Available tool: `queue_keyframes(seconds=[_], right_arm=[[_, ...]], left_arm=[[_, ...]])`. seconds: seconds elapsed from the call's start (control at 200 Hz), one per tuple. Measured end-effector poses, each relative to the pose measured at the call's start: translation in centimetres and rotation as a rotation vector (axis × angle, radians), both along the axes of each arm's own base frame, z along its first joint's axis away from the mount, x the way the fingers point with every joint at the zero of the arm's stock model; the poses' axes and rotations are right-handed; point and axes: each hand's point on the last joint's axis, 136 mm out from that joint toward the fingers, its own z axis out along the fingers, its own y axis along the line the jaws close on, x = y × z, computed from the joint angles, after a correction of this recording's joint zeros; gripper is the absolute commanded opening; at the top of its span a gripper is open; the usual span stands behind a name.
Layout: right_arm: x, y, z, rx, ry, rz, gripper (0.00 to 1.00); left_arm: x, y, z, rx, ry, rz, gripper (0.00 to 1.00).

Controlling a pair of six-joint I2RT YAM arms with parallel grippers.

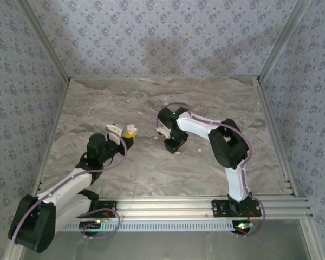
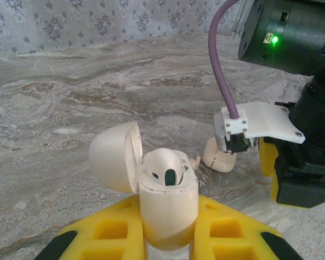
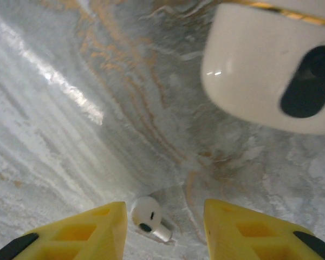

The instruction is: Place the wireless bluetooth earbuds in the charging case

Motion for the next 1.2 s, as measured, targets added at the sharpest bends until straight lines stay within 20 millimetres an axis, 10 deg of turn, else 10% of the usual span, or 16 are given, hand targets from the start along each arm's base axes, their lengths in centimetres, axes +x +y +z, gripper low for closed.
queue_keyframes(seconds=[0.355, 0.759, 1.199], right_arm=[[1.9, -1.9, 0.3, 0.000, -0.030, -0.144, 0.46], [-0.5, -2.1, 3.8, 0.063, 0.054, -0.466, 0.46], [-1.5, -1.3, 2.3, 0.100, 0.126, -0.555, 0.42]], left_arm=[[0.1, -0.1, 0.4, -0.003, -0.009, 0.000, 0.12], [0.0, -0.2, 0.3, -0.004, -0.002, -0.012, 0.12], [-0.1, -0.3, 0.4, -0.007, -0.005, -0.018, 0.12]])
